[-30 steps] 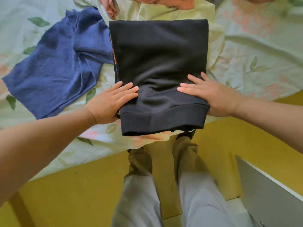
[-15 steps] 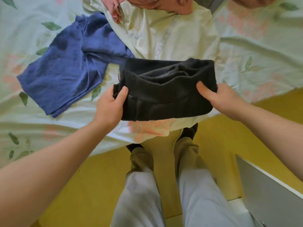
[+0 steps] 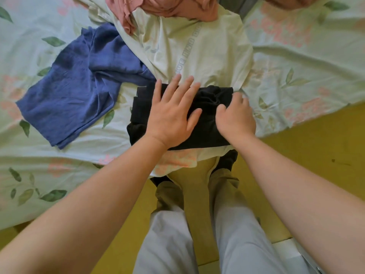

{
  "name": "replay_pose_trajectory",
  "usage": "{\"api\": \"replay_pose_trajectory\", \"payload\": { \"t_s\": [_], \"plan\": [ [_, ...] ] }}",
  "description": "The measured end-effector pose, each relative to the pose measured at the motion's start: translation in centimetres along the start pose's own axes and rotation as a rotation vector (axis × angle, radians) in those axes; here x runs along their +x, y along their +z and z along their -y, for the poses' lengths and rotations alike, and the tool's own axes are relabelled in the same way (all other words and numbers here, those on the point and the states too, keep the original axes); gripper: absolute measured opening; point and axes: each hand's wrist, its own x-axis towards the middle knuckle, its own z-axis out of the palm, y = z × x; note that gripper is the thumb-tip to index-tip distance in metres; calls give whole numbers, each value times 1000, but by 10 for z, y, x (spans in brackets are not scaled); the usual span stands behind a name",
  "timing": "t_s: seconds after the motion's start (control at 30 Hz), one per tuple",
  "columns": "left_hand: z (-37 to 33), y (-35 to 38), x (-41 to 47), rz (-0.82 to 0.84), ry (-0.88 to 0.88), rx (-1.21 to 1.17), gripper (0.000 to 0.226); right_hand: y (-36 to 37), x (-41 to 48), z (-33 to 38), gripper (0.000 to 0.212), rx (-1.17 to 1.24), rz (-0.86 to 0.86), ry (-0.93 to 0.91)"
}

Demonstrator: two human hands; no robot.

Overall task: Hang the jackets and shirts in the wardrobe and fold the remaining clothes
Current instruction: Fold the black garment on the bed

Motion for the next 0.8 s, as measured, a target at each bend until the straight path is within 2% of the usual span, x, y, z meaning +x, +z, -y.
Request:
{"api": "replay_pose_trajectory", "payload": {
  "t_s": [0.07,0.17,0.23,0.33,0.4,0.47,0.53,0.63,0.7,0.8],
  "plan": [
    [5,10,6,198,-81,84,72,0,5,3,48,10,16,27],
    [23,21,15,330,-202,142,90,-1,17,4,51,-45,93,36],
    [34,23,25,404,-182,108,102,-2,24,6,54,-115,76,-56],
    [52,19,38,571,-82,102,123,-7,35,14,74,-200,97,-256],
    [68,11,44,631,-55,215,130,-10,45,20,77,-329,202,-394],
    [76,5,51,676,-68,333,135,-14,56,28,71,-459,328,-458],
    [76,4,59,749,-71,370,133,-21,64,36,67,-558,410,-464],
    [66,-8,68,865,-65,301,114,-33,56,47,60,-670,450,-517],
    [56,-27,65,913,-45,274,105,-45,35,50,48,-654,446,-562],
    [31,-58,48,965,56,296,81,-72,-9,44,28,-666,516,-488]
  ]
}}
